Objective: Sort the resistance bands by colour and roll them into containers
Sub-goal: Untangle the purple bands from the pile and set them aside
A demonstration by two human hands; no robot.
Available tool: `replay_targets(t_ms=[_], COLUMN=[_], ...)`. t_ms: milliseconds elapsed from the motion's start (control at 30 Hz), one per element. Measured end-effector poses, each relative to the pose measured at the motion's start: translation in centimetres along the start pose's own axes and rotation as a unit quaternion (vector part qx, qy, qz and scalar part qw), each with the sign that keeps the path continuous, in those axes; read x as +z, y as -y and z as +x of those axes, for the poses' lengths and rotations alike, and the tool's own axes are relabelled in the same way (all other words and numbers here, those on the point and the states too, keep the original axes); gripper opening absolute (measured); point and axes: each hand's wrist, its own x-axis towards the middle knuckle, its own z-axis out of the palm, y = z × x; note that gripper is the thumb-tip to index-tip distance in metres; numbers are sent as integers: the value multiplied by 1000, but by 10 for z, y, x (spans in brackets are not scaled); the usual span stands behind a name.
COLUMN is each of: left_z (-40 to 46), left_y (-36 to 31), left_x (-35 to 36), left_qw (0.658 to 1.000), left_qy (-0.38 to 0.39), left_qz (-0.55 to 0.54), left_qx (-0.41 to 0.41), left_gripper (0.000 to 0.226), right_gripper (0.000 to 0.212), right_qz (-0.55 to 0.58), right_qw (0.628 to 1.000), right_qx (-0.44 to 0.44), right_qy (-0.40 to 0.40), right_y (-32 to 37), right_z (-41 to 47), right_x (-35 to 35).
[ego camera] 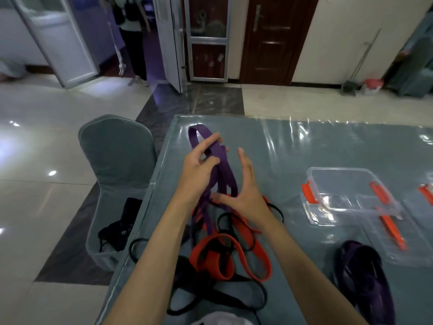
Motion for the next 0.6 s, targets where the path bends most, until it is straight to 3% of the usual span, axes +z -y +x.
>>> replay_targets(t_ms=[100, 200, 267, 400, 600], left_z=[-5, -10, -11, -13, -13], left_y=[-19, -33, -38, -40, -35], left_x=[5, 9, 13, 25, 39], left_qw=[999, 994, 989, 975, 956], left_qy=[39, 86, 111, 153, 193], left_qz=[-11, -53, -86, -112, -113], left_qx=[-4, -30, -54, -115, -191], left_gripper=[53, 46, 43, 40, 38], right_gripper=[146, 144, 127, 63, 56], right_qz=[41, 33, 49, 86, 93], right_qw=[999, 997, 995, 994, 992], right_qx=[-13, -63, -74, -53, -2], right_qy=[24, 29, 33, -41, -89], right_y=[17, 19, 21, 19, 11], right_z=[24, 35, 30, 12, 1], right_x=[-6, -20, -28, -42, -79])
